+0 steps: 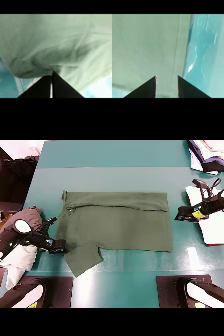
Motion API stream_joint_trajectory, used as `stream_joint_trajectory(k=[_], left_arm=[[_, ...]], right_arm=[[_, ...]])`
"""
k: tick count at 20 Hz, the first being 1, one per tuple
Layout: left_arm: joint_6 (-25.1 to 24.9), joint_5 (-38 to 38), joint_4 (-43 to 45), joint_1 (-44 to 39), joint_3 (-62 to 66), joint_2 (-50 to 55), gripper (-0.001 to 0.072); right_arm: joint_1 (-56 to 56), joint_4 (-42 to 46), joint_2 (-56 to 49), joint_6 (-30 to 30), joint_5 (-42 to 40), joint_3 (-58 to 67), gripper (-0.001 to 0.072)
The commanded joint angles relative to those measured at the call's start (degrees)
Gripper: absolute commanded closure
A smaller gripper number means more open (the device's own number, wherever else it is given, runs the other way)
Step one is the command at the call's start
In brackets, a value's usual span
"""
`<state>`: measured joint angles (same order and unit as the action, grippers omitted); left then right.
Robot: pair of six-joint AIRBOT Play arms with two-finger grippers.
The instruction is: Fold the shirts.
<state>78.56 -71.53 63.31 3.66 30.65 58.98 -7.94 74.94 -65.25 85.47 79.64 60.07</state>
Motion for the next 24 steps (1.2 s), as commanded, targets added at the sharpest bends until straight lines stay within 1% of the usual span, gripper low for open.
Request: stream_joint_trajectory(k=[1,3,4,5,8,10,11,12,14,15,16,18,19,20,21,24], left_arm=[[-1.0,-2.9,-0.5,-0.5,2.6,-0.1,0.0682],[-1.9,-4.5,-0.5,-0.5,5.0,-0.1,0.0682],[-2.1,-4.8,-0.7,-0.5,5.9,-0.1,0.0682],[-2.1,-4.8,-0.7,-0.5,6.6,-0.1,0.0682],[-2.1,-4.1,-0.8,-0.5,7.0,-0.1,0.0681],[-2.1,-4.0,-0.8,-0.5,7.0,-0.1,0.0681],[-2.1,-4.0,-0.8,-0.5,7.0,-0.1,0.0681],[-2.1,-4.0,-0.8,-0.5,7.0,-0.1,0.0682],[-2.1,-4.1,-1.0,-0.5,7.0,-0.1,0.0681],[-2.1,-4.1,-1.2,-0.5,7.0,-0.1,0.0681],[-2.1,-4.1,-1.2,-0.5,7.0,-0.1,0.0681],[-2.1,-4.2,-1.2,-0.5,7.0,-0.1,0.0682],[-2.1,-4.2,-1.2,-0.5,7.0,-0.1,0.0682],[-2.6,-4.4,-1.1,-0.5,7.0,-0.1,0.0682],[-2.5,-5.1,-0.6,-0.5,7.0,-0.1,0.0682],[-2.4,-8.6,0.9,-0.5,7.5,-1.0,0.0684]], right_arm=[[-0.4,0.0,0.1,-1.6,5.7,-4.0,0.0408],[-2.4,-0.4,0.0,-3.2,5.8,-9.5,0.0396],[-3.7,-0.4,0.0,-4.0,5.8,-12.0,0.0328],[-5.4,-0.4,0.0,-4.7,5.8,-14.5,0.0229],[-10.4,-0.7,0.0,-4.7,3.1,-21.3,0.0221],[-12.2,-4.9,0.0,-6.6,0.5,-25.0,0.0224],[-12.6,-6.9,0.0,-7.0,-0.9,-26.4,0.0235],[-12.5,-8.4,0.0,-7.5,-2.3,-27.5,0.0265],[-11.6,-9.5,0.0,-7.5,-4.9,-28.7,0.0265],[-10.9,-9.4,0.0,-7.5,-5.6,-28.6,0.0286],[-10.3,-9.4,0.0,-7.5,-6.1,-28.4,0.0358],[-9.4,-9.1,0.0,-7.6,-6.1,-27.3,0.0556],[-8.9,-8.8,0.1,-7.6,-5.8,-26.4,0.0677],[-8.6,-8.8,0.1,-7.6,-4.8,-25.3,0.0692],[-8.3,-8.7,0.1,-7.6,-2.9,-24.0,0.0693],[-8.3,-8.6,1.3,-7.6,5.0,-19.8,0.0694]])
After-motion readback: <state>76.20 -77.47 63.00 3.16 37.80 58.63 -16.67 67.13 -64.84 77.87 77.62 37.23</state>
